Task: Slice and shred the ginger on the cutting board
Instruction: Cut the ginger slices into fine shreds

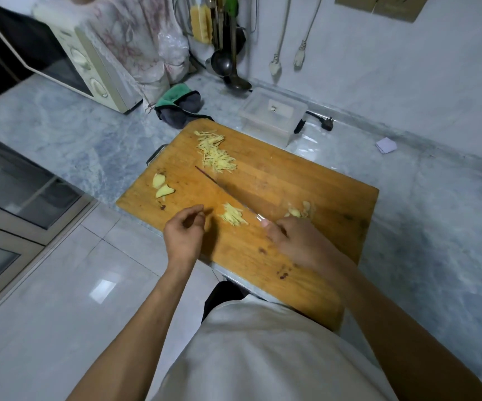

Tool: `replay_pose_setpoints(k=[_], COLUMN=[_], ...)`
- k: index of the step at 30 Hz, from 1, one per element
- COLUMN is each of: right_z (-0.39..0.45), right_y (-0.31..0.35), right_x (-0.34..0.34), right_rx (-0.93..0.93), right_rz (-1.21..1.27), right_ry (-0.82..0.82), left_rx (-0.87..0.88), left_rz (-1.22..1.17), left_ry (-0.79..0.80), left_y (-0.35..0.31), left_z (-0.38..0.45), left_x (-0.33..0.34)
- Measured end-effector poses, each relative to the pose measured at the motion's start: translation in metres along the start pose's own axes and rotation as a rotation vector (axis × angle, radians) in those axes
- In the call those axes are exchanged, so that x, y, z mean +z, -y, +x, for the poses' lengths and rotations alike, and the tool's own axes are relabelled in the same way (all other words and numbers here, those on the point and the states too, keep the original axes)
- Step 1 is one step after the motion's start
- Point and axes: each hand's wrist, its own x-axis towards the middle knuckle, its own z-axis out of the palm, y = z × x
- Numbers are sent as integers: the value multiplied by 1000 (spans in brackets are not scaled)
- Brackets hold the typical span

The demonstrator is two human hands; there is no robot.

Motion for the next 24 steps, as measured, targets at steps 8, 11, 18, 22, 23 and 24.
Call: replay_pose_setpoints(k=[8, 11, 18, 22, 23, 24], right_z=[-5, -9, -14, -16, -16, -16], right_y=[7, 9, 1, 1, 1, 0], right_x=[5, 10, 9, 4, 3, 3], right_rx=[-265, -338, -485, -445, -422, -397], right_rz=[-612, -681, -675, -663, -661, -653], right_ry=[40, 27, -43, -36, -37, -44], left_rx=[481, 398, 130, 92, 99, 124], left_rz=[363, 614, 533, 399, 371, 352], left_ry=[202, 562, 773, 610, 558, 512], left_y=[-28, -28, -45, -42, -41, -41], left_z=[19, 33, 56, 59, 60, 60], left_x=[-23, -17, 0, 12, 14, 16])
